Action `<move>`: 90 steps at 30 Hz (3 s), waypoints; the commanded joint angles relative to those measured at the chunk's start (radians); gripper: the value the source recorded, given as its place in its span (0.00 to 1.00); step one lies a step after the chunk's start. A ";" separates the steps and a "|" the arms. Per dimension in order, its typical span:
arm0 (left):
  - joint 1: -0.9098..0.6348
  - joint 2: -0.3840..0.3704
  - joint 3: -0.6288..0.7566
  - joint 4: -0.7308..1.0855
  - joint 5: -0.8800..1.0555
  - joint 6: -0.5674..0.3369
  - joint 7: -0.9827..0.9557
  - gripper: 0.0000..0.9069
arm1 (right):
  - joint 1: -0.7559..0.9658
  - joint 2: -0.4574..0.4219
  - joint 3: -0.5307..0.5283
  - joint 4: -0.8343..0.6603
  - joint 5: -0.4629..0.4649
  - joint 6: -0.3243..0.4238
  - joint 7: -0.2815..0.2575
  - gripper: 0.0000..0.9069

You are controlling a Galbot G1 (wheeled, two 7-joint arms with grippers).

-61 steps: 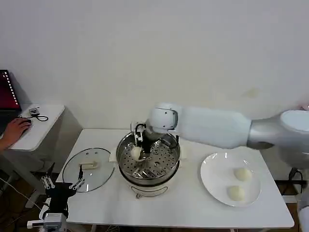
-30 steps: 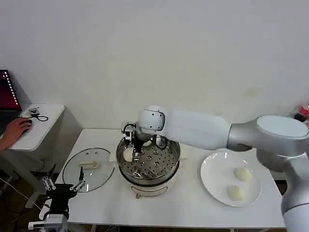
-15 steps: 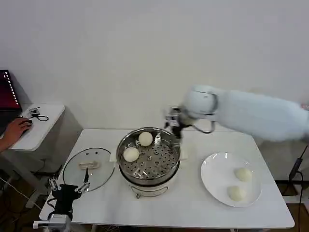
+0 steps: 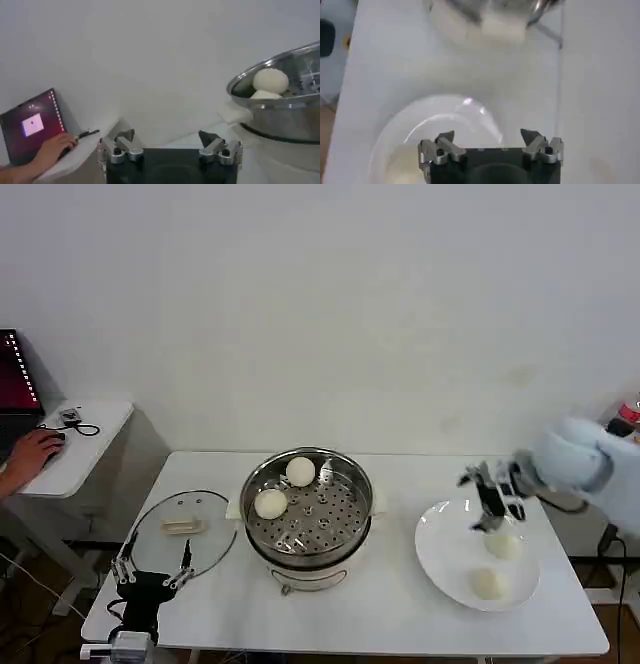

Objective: Take steamed baozi put them in steamer then cover it.

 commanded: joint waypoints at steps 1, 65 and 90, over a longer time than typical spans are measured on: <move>0.002 -0.001 0.004 0.002 0.003 0.000 0.000 1.00 | -0.502 -0.151 0.331 0.006 -0.172 0.060 -0.009 1.00; 0.006 -0.001 -0.033 0.010 0.002 0.001 -0.001 1.00 | 0.151 0.215 0.088 -0.237 0.018 0.112 -0.129 0.67; 0.005 -0.011 -0.068 -0.007 0.000 0.011 -0.002 1.00 | 0.297 0.909 -0.105 -0.354 0.097 0.118 -0.153 0.66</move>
